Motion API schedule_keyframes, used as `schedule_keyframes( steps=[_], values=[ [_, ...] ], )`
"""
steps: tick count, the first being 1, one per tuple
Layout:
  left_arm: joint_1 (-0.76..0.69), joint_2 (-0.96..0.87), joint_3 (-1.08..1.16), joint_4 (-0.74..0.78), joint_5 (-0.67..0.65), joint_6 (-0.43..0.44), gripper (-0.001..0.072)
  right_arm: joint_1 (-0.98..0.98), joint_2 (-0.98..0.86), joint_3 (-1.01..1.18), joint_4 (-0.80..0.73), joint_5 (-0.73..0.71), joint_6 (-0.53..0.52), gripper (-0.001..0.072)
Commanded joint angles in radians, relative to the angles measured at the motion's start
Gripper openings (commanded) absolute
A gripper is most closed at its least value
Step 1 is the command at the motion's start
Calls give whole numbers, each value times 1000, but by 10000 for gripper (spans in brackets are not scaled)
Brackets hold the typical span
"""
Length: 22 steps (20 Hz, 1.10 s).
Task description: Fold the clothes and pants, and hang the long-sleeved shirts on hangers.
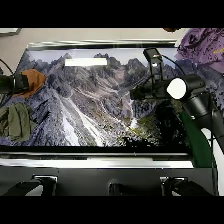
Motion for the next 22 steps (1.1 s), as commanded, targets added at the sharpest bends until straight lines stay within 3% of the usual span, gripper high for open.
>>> schedule_keyframes(
  steps=[1, 5, 6, 7, 8, 11, 13, 16, 21, 22],
  values=[
    [0, 1, 0, 0, 2, 0, 18, 1, 0, 1, 0, 0, 0, 28],
    [0, 1, 0, -3, 2, 0, 20, 1, 0, 1, 4, 0, 1, 28],
    [0, -1, -1, 11, 14, -8, 181, 1, 0, 1, 4, 0, 1, 28],
    [0, -6, -1, 55, 28, -63, 644, 1, 0, 1, 4, 0, 1, 28],
    [3, -19, -3, 125, 13, -132, 720, 1, 0, 1, 4, 0, 1, 28],
    [106, -55, -89, 305, 32, -162, 720, 1, 0, 1, 5, 0, 1, 28],
    [257, -56, -224, 294, 151, -216, 720, 1, 0, 1, 5, 5, 1, 28],
    [457, -60, -438, 224, 359, -225, 720, 1, 0, 1, 5, 5, 1, 29],
    [589, -132, -640, 181, 705, -225, 720, 1, 0, 1, 5, 60, 1, 33],
    [594, -158, -650, 175, 760, -225, 720, 1, 0, 1, 5, 79, 1, 61]
  ],
)
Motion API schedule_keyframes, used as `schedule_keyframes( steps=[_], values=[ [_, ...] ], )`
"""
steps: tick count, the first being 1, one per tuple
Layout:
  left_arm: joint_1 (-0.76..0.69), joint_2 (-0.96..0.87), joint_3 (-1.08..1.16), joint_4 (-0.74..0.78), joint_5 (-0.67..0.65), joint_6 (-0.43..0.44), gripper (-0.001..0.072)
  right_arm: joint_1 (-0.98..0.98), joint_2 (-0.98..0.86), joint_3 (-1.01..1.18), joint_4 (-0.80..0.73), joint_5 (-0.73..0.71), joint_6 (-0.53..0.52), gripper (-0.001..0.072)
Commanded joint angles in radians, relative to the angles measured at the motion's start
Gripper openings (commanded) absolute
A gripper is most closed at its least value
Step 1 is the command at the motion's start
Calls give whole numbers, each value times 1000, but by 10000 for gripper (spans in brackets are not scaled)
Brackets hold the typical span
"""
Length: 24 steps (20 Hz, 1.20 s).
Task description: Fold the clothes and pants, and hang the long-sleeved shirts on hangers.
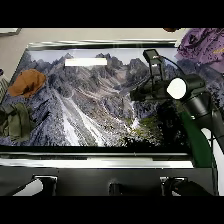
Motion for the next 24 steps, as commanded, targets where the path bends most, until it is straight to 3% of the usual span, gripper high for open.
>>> schedule_keyframes(
  steps=[1, 4, 7, 8, 9, 10, 13, 15, 20, 22, 24],
  values=[
    [61, -80, -85, -28, 267, -6, 720, 1, 0, 1, 0, 57, 1, 110],
    [58, -174, -85, -43, 366, -7, 720, 1, 0, 1, 17, 80, 16, 137],
    [58, -256, -85, -89, 380, -6, 716, 1, 0, 1, 35, 82, 16, 137],
    [58, -266, -85, -119, 365, -6, 664, 1, 0, 1, 37, 82, 16, 137],
    [56, -264, -84, -168, 324, 3, 255, 1, 0, 1, 52, 83, 16, 137],
    [48, -257, -83, -228, 276, 40, 29, 1, 0, 1, 71, 88, 16, 137],
    [-32, -198, -83, -449, 92, 223, 14, 1, 0, 1, 87, 102, 45, 146],
    [-142, -128, -83, -561, 4, 224, 14, 1, 0, 2, 84, 101, 98, 148],
    [-575, 30, -83, -846, -5, 214, 15, 1, 16, 2, 46, 129, 109, 148],
    [-759, 26, -83, -877, 37, 132, 15, 1, 28, 2, 9, 158, 110, 148],
    [-942, -8, -85, -877, 174, 38, 15, 1, 31, 2, -11, 214, 113, 148]
  ],
)
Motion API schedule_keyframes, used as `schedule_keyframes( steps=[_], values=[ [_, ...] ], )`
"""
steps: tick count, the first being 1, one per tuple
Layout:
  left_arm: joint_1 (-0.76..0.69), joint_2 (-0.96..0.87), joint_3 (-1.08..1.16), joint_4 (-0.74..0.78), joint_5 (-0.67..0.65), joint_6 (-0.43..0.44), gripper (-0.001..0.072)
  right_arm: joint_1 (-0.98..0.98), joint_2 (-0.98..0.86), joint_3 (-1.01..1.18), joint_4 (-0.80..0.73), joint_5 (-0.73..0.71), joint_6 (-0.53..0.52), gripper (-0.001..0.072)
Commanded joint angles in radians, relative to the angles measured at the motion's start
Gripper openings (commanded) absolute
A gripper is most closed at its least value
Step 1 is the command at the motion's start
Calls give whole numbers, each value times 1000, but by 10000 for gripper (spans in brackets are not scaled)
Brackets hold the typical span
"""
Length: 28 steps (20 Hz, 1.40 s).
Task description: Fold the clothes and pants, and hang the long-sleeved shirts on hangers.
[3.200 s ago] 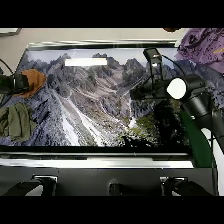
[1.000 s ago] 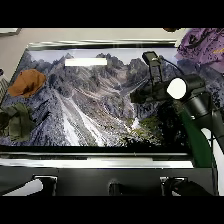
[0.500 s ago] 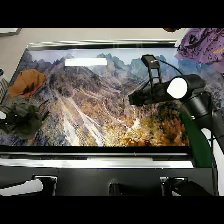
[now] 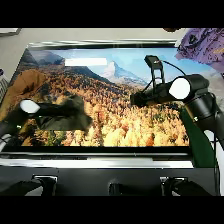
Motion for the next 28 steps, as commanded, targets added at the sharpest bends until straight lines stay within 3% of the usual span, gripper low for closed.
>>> schedule_keyframes(
  steps=[1, 3, 5, 6, 7, 8, 9, 10, 13, 15, 17, 19, 22, 28],
  values=[
    [-323, -35, -1, -77, 206, -159, 15, 1, 8, 1, -48, 91, 6, 149],
    [-453, -118, -1, -78, 370, -208, 15, 1, 8, 0, -62, 116, 6, 166],
    [-516, -203, 0, -85, 433, -283, 60, 1, 6, 0, -67, 98, 15, 264],
    [-518, -230, 0, -100, 431, -291, 170, 1, 3, 0, -69, 84, 19, 264],
    [-502, -234, 0, -100, 422, -291, 327, 1, 0, 0, -77, 72, 25, 265],
    [-466, -219, 5, -100, 396, -278, 530, 0, -3, 0, -103, 69, 25, 268],
    [-414, -194, 14, -99, 351, -231, 608, -3, -6, 0, -154, 71, 30, 328],
    [-343, -156, 26, -95, 287, -153, 610, -21, -6, 0, -183, 73, 39, 384],
    [-76, -7, 43, -64, 78, 20, 608, -186, -17, -32, -137, 76, 40, 387],
    [101, 87, 43, -62, -40, 95, 608, -324, -31, -153, 42, 71, -4, 387],
    [252, 158, 43, -62, -129, 161, 607, -412, -38, -333, 291, 64, -123, 395],
    [373, 203, 43, -62, -196, 188, 607, -421, -39, -499, 448, 24, -253, 502],
    [490, 223, 43, -62, -277, 188, 601, -373, -39, -674, 596, -89, -377, 501],
    [580, 222, 43, 5, -371, 188, 602, -208, -40, -769, 657, -259, -409, 473]
  ],
)
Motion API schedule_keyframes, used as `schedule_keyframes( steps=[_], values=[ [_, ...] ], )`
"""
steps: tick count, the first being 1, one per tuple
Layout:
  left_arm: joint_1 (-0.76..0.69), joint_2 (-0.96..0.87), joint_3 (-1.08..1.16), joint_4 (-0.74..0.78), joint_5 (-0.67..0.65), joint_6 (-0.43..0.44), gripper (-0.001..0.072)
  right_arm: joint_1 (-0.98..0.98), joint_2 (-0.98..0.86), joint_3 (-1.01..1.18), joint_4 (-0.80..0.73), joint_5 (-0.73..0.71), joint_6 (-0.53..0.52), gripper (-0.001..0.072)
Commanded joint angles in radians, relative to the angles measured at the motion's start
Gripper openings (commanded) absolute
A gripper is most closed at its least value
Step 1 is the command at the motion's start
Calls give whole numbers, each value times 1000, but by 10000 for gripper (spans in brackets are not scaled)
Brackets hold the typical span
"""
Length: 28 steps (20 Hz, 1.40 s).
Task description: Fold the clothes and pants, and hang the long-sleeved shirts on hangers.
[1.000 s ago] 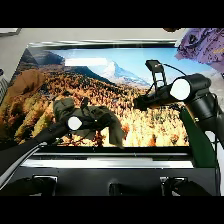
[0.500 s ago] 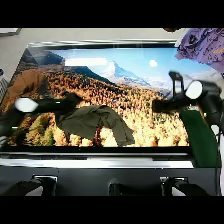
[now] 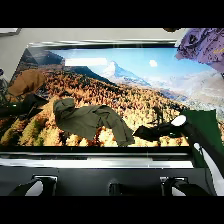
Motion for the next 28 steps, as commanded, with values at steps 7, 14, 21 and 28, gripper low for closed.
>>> schedule_keyframes(
  steps=[7, 14, 21, 28],
  values=[
    [53, -9, -7, 168, -59, 5, 665, 119, 0, -47, 68, -138, -33, 26],
    [18, -130, -184, 105, 27, 220, 664, 119, 0, -45, 54, -94, 26, 26],
    [-103, -237, -213, 22, 209, 248, 654, 119, 0, -45, 39, -101, 103, 26],
    [-143, -178, -66, -17, 251, 224, 12, 119, 23, 53, -58, -78, 129, 24]
  ],
)
